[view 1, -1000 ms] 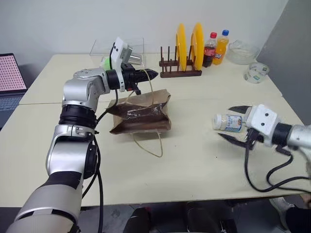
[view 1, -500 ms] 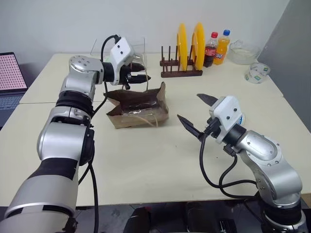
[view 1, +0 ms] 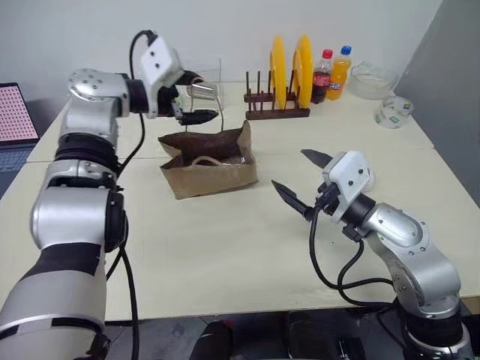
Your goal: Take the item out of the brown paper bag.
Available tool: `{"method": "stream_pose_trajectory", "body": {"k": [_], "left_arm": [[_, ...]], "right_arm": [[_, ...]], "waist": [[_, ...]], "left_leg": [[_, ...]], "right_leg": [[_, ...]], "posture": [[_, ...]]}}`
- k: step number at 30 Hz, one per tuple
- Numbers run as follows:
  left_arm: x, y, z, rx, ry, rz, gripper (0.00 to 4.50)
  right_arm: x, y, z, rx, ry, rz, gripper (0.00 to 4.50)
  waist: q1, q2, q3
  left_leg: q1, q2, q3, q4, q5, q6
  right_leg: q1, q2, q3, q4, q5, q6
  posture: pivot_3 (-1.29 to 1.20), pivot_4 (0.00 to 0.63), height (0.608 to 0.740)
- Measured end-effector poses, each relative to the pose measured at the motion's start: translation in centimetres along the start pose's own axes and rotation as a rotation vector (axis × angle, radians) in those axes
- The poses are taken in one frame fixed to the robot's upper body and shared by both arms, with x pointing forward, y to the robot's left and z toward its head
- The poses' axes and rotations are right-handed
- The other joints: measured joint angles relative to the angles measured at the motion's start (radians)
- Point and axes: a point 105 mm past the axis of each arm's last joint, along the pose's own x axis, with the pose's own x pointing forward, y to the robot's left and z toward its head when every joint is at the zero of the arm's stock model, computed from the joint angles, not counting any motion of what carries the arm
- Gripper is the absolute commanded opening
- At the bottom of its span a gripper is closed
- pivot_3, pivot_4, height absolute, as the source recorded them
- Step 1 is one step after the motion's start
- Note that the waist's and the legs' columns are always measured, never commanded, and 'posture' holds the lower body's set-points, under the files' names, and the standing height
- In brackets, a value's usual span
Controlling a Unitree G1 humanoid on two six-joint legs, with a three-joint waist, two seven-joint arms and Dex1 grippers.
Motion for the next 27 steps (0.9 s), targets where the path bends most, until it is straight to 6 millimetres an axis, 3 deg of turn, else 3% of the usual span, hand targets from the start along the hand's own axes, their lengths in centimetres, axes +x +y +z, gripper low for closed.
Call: {"method": "stream_pose_trajectory", "body": {"k": [4,9,13,16,19,21,24,27], "left_arm": [[-1.0,-0.9,-2.1,0.066,0.068,-0.028,4.48],[-1.6,0.0,-1.7,-0.051,0.014,0.03,4.48],[-3.3,3.5,-1.2,-0.155,-0.117,0.371,4.48],[-4.5,3.6,-3.3,-0.184,-0.118,0.579,4.48],[-4.6,-0.1,-8.1,-0.244,-0.026,0.702,4.48],[-4.8,-4.4,-10.9,-0.283,0.042,0.745,4.48],[-6.3,-9.9,-11.4,-0.24,0.108,0.76,4.48],[-7.2,-11.9,-10.0,-0.214,0.113,0.745,4.48]], "right_arm": [[0.0,0.2,0.0,0.021,-0.007,0.019,4.5],[0.0,0.4,0.1,0.037,-0.016,0.037,4.5],[-0.1,-0.1,0.4,0.02,-0.06,-0.029,4.5],[-0.5,0.1,-0.2,0.071,-0.081,-0.084,4.5],[-1.3,0.3,-1.3,0.064,-0.079,-0.151,4.5],[-2.1,0.5,-1.8,0.057,-0.09,-0.196,4.5],[-3.5,0.6,-2.8,0.052,-0.101,-0.254,4.5],[-4.5,0.4,-3.2,0.061,-0.113,-0.306,4.5]], "waist": [[0.003,0.0,0.0],[0.003,0.0,0.0],[0.002,-0.001,0.0],[0.001,0.001,-0.002],[0.002,0.002,-0.002],[0.003,0.002,-0.003],[0.011,0.0,-0.004],[0.036,0.0,-0.004]], "left_leg": [[0.0,0.0,0.0,0.001,0.0,0.0],[0.0,0.0,-0.001,0.001,0.0,0.001],[0.001,0.0,-0.002,0.0,0.0,0.001],[0.003,0.001,-0.002,-0.001,0.001,-0.001],[0.003,0.001,-0.003,0.0,0.001,-0.002],[0.003,0.002,-0.004,0.0,0.001,-0.002],[0.002,0.003,-0.004,-0.001,0.001,-0.002],[0.009,0.002,0.001,-0.001,0.0,0.001]], "right_leg": [[0.001,0.0,0.0,0.0,0.0,0.0],[0.001,0.0,-0.001,0.0,0.0,0.0],[0.001,0.0,-0.001,0.0,0.0,0.0],[0.002,0.0,0.001,0.0,0.0,0.0],[0.001,-0.001,0.003,0.001,0.0,0.0],[0.001,-0.001,0.004,0.001,0.0,0.0],[0.0,-0.001,0.004,0.0,0.0,0.0],[0.007,0.0,0.003,0.0,0.001,-0.002]], "posture": [[0.0,0.15,0.74],[0.0,0.15,0.74],[0.0,0.15,0.74],[0.0,0.15,0.74],[0.0,0.15,0.74],[0.0,0.15,0.74],[0.0,0.15,0.74],[0.0,0.15,0.74]]}}
